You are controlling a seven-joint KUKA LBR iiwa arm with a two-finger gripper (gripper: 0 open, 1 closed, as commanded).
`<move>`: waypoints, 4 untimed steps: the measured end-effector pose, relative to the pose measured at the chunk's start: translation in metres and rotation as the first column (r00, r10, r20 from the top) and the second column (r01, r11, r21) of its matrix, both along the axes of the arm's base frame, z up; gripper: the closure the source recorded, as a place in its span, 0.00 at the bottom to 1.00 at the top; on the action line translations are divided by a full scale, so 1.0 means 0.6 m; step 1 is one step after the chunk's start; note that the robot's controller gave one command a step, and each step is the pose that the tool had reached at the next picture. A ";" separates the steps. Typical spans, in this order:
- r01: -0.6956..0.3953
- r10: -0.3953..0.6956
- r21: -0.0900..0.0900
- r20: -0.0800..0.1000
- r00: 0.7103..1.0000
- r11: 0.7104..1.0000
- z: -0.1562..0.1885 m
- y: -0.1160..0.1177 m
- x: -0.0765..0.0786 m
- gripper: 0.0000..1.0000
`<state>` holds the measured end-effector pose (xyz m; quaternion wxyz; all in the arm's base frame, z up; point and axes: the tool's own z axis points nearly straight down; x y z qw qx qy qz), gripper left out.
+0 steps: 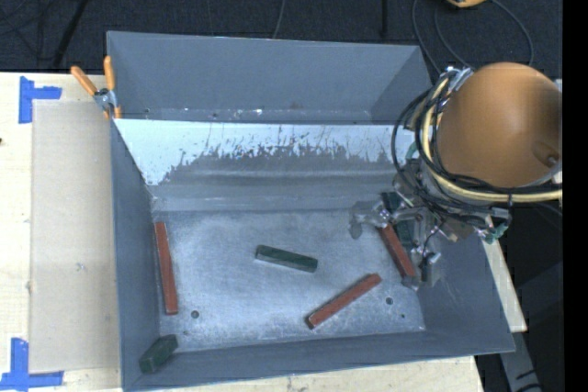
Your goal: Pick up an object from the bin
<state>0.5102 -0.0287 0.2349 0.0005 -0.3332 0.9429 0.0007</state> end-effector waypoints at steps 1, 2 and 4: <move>0.001 -0.001 0.000 0.000 1.000 1.000 0.000 0.000 0.000 0.00; -0.016 0.016 -0.002 0.007 1.000 1.000 -0.072 0.050 0.002 0.00; 0.098 -0.098 -0.001 -0.001 0.995 0.995 -0.276 0.002 0.043 1.00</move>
Offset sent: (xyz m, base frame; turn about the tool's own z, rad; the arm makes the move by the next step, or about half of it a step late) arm -0.0017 0.0789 -0.1093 -0.0463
